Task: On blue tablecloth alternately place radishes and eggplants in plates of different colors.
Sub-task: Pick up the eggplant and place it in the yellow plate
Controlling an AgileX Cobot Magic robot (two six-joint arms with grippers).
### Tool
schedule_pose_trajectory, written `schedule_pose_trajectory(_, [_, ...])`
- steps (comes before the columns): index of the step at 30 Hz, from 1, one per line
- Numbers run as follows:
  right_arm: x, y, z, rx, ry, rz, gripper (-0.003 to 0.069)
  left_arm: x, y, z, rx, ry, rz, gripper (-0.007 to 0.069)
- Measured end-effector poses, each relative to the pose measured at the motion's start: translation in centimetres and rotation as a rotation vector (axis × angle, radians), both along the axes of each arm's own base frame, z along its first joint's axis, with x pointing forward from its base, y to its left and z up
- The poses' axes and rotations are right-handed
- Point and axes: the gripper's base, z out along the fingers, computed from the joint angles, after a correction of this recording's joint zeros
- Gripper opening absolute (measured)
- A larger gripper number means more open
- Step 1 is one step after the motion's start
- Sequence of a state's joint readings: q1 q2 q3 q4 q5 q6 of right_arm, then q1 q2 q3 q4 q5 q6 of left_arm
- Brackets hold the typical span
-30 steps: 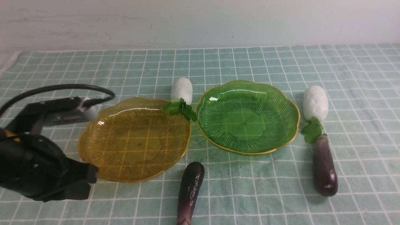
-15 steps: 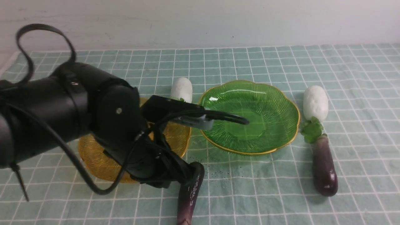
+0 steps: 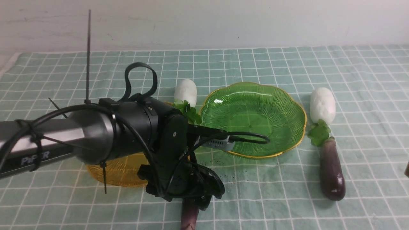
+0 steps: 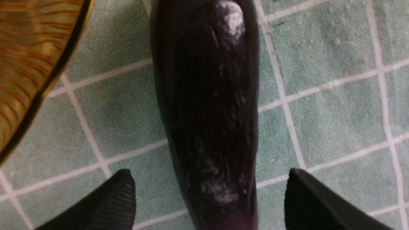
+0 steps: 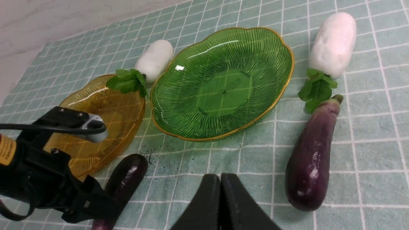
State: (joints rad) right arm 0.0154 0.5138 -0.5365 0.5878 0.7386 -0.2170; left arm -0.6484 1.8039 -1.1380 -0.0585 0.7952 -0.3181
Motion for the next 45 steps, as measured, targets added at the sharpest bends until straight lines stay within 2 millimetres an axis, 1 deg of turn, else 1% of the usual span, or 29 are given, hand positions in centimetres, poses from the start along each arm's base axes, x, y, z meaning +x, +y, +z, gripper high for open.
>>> schedule_pose_trajectory(3, [0.1, 0.0, 0.0, 0.000, 0.004, 0.000, -0.0015, 0.2, -0.2, -0.7, -0.002, 0.008, 0.009, 0.0561])
schedule_pose_trajectory(5, [0.5, 0.1, -0.3, 0.000, 0.037, 0.007, -0.0015, 0.4, -0.3, -1.8, 0.011, 0.026, 0.010, 0.0507])
schedule_pose_trajectory(7, [0.9, 0.1, -0.6, -0.001, 0.068, 0.011, -0.0015, 0.5, -0.4, -2.3, 0.015, 0.031, 0.010, 0.0460])
schedule_pose_trajectory(8, [0.9, 0.1, -0.6, -0.001, 0.070, 0.012, -0.0015, 0.5, -0.4, -2.5, 0.018, 0.034, 0.011, 0.0430])
schedule_pose_trajectory(9, [1.4, 0.2, -0.8, -0.004, 0.111, 0.021, -0.0015, 0.6, -0.5, -2.6, 0.028, 0.036, 0.005, 0.0345])
schedule_pose_trajectory(10, [1.9, 0.2, -0.8, -0.010, 0.149, 0.032, -0.0015, 0.6, -0.4, -2.6, 0.035, 0.040, 0.002, 0.0282])
schedule_pose_trajectory(11, [1.9, 0.2, -0.9, -0.012, 0.152, 0.034, -0.0015, 0.6, -0.4, -2.6, 0.036, 0.041, 0.002, 0.0283])
schedule_pose_trajectory(13, [2.8, 0.3, -0.5, -0.031, 0.198, 0.052, -0.0015, 0.6, -0.4, -2.5, 0.038, 0.050, 0.004, 0.0290])
schedule_pose_trajectory(14, [3.5, 0.3, -0.1, -0.061, 0.239, 0.068, -0.0015, 0.5, -0.4, -1.9, 0.040, 0.061, 0.005, 0.0290])
schedule_pose_trajectory(15, [3.7, 0.2, 0.1, -0.070, 0.244, 0.069, -0.0015, 0.4, -0.4, -1.6, 0.039, 0.060, 0.003, 0.0290])
schedule_pose_trajectory(16, [4.0, 0.2, 0.2, -0.082, 0.266, 0.075, -0.0015, 0.3, -0.3, -0.9, 0.038, 0.059, -0.002, 0.0290])
schedule_pose_trajectory(18, [5.9, -0.1, 1.4, -0.152, 0.347, 0.078, -0.0015, 0.3, -0.2, 3.0, 0.000, -0.017, -0.031, 0.0290])
schedule_pose_trajectory(19, [6.4, -0.3, 1.7, -0.173, 0.374, 0.080, -0.0015, 0.3, 0.1, 4.8, -0.018, -0.058, -0.036, 0.0290])
schedule_pose_trajectory(20, [6.5, -0.3, 1.8, -0.178, 0.374, 0.077, -0.0015, 0.3, 0.2, 5.1, -0.019, -0.064, -0.038, 0.0290])
schedule_pose_trajectory(21, [7.5, -0.6, 2.2, -0.214, 0.416, 0.072, -0.0015, 0.3, 1.2, 8.2, -0.042, -0.134, -0.031, 0.0290])
schedule_pose_trajectory(22, [8.5, -0.8, 2.7, -0.246, 0.447, 0.062, -0.0015, 0.5, 2.4, 10.3, -0.053, -0.182, -0.009, 0.0290])
schedule_pose_trajectory(24, [10.2, -1.1, 3.1, -0.273, 0.491, 0.038, -0.0015, 1.3, 5.4, 13.2, -0.059, -0.231, 0.072, 0.0290])
schedule_pose_trajectory(25, [11.0, -1.2, 3.2, -0.273, 0.514, 0.031, -0.0015, 1.7, 7.0, 14.0, -0.054, -0.245, 0.118, 0.0290])
schedule_pose_trajectory(26, [12.1, -1.2, 3.0, -0.264, 0.540, 0.021, -0.0010, 2.5, 9.7, 14.6, -0.040, -0.258, 0.189, 0.0290])
schedule_pose_trajectory(28, [13.6, -1.1, 2.4, -0.257, 0.580, 0.022, 0.0006, 3.8, 13.1, 14.3, -0.016, -0.249, 0.285, 0.0290])
schedule_pose_trajectory(30, [15.3, -0.5, 1.1, -0.268, 0.630, 0.046, 0.0048, 5.4, 16.0, 13.0, -0.005, -0.224, 0.369, 0.0290])
schedule_pose_trajectory(31, [15.9, -0.2, 0.5, -0.275, 0.648, 0.060, 0.0067, 6.1, 16.8, 12.3, -0.006, -0.214, 0.387, 0.0290])
schedule_pose_trajectory(33, [17.2, 0.4, -0.9, -0.291, 0.683, 0.081, 0.0120, 7.1, 17.8, 11.0, -0.004, -0.198, 0.389, 0.0290])
schedule_pose_trajectory(34, [17.8, 0.8, -1.5, -0.302, 0.698, 0.092, 0.0147, 7.6, 18.0, 10.3, -0.004, -0.191, 0.379, 0.0290])
schedule_pose_trajectory(37, [20.1, 1.5, -4.6, -0.328, 0.763, 0.114, 0.0295, 9.2, 18.0, 7.7, -0.014, -0.162, 0.309, 0.0290])
schedule_pose_trajectory(40, [21.4, 1.7, -6.4, -0.332, 0.805, 0.119, 0.0407, 10.0, 17.6, 6.2, -0.044, -0.149, 0.285, 0.0290])
schedule_pose_trajectory(42, [22.5, 1.8, -8.0, -0.337, 0.845, 0.120, 0.0494, 10.4, 17.5, 5.4, -0.057, -0.136, 0.286, 0.0290])
schedule_pose_trajectory(45, [23.6, 1.9, -9.5, -0.336, 0.881, 0.114, 0.0596, 10.8, 17.4, 4.3, -0.063, -0.120, 0.285, 0.0304])
